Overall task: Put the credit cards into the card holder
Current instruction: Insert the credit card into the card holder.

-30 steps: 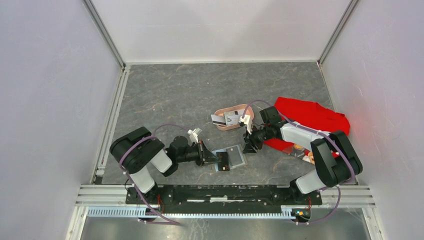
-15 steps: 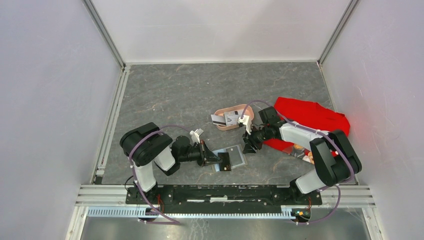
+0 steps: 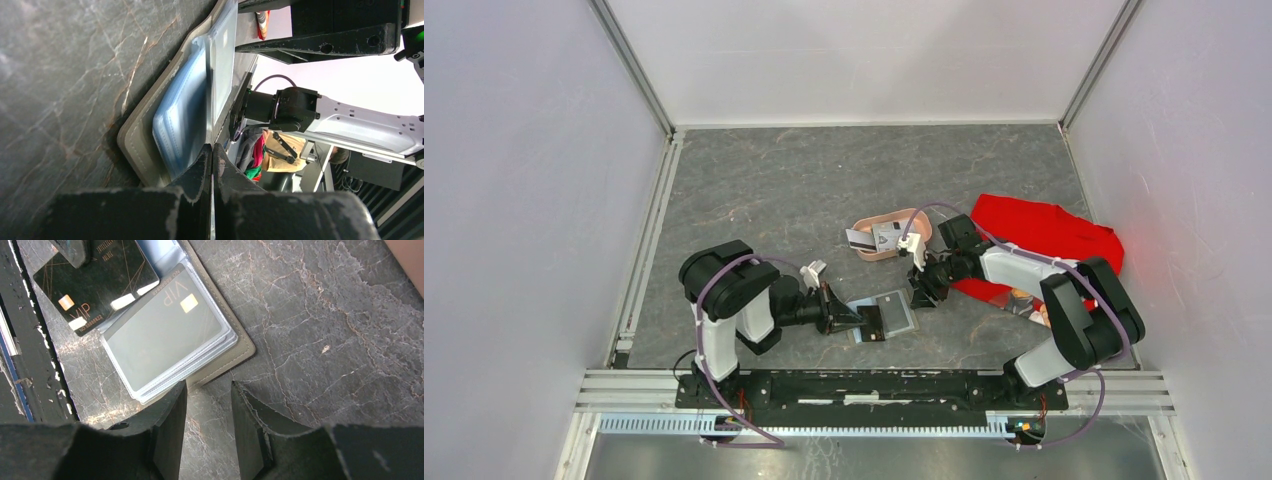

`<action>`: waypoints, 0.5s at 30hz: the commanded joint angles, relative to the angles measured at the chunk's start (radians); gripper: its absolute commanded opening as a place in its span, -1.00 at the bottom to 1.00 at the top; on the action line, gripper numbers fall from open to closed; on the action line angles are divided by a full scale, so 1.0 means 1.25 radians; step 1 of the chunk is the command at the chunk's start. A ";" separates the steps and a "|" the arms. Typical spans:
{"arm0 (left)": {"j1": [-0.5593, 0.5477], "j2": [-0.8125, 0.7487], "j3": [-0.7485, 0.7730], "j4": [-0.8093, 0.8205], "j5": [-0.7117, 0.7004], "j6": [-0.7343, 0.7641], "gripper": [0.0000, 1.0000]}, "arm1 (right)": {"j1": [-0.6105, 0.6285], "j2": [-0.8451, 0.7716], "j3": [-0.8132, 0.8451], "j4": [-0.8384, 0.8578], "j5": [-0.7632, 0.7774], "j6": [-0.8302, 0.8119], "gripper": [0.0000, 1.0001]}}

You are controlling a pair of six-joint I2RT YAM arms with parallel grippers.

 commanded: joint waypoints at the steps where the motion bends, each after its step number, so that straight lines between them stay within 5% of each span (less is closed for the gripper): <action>1: 0.006 0.020 -0.019 0.097 0.017 -0.051 -0.97 | 0.008 0.006 0.031 0.001 0.011 -0.009 -0.13; 15: 0.006 0.072 -0.002 0.155 0.030 -0.067 -0.96 | 0.017 0.015 0.033 -0.002 0.017 -0.012 -0.14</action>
